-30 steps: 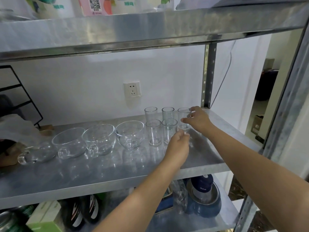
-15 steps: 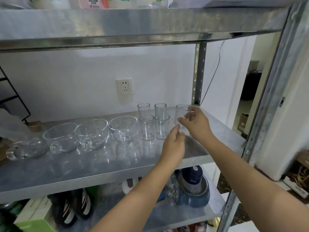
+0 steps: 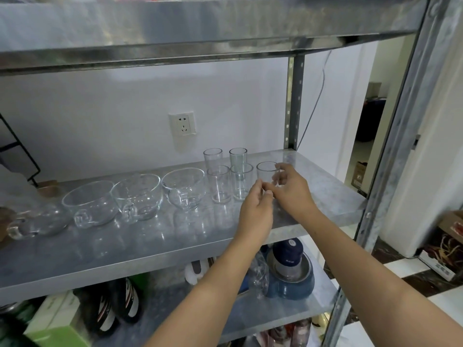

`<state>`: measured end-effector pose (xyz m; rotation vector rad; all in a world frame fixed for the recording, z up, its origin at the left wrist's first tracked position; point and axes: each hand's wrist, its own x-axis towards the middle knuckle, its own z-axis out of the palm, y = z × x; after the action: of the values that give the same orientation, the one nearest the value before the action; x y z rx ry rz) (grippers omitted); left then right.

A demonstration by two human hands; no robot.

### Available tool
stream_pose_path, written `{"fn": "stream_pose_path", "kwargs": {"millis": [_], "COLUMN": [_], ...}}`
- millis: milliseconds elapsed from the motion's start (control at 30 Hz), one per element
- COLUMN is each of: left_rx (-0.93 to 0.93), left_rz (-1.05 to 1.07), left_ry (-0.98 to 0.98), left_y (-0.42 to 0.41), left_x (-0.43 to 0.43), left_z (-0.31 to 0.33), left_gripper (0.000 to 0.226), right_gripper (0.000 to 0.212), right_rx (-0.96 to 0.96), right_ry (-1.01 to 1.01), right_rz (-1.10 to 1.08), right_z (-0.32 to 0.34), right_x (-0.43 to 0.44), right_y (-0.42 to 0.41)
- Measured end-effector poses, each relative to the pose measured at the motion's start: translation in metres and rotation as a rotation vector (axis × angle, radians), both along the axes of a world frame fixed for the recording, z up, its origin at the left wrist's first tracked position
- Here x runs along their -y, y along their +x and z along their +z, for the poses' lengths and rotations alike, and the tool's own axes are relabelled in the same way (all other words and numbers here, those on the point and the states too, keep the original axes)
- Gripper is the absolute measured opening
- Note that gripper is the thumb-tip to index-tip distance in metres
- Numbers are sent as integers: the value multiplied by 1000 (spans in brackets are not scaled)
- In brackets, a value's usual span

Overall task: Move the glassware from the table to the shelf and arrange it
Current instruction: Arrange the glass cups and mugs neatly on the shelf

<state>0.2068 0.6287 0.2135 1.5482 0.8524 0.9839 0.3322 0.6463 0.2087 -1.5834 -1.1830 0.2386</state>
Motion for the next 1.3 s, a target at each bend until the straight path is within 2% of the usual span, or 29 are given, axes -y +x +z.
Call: {"fn": "stream_pose_path", "kwargs": {"millis": [467,600,767,933,1000,1100,1167,1233,1300], "left_rx": [-29,-21,-38,-31,-38,67,104,37,-33], "left_rz": [13,-13,-2,7,-12,7,64,80,105], "left_ry": [32,17,18,-25,11,102,61,11,-66], "left_y": [-1,-3,-2,-7,-16,-29,-33,-32,-31], "left_x": [0,3,0,12,21,18,-1,-31,-61], "left_z": [3,7,3,11,16,46,76,105,129], "left_gripper": [45,26,20,47,48,43,37,25,23], "right_gripper": [59,59,57,70,74,67,64,70,76], "right_rx": [-1,6,-30,-135,-155,-183,-170,-100,-3], "right_ry": [-20,-29,-30,3,55,113,-1,-206,-359], "right_rz": [57,68,84,116,79,15,65,133,173], "right_z": [0,0,-1,2,12,48,76,98,113], "right_x": [-1,-3,-4,3,6,-5,-25,-49,-70], "right_y": [0,1,1,3,7,13,18,23,19]}}
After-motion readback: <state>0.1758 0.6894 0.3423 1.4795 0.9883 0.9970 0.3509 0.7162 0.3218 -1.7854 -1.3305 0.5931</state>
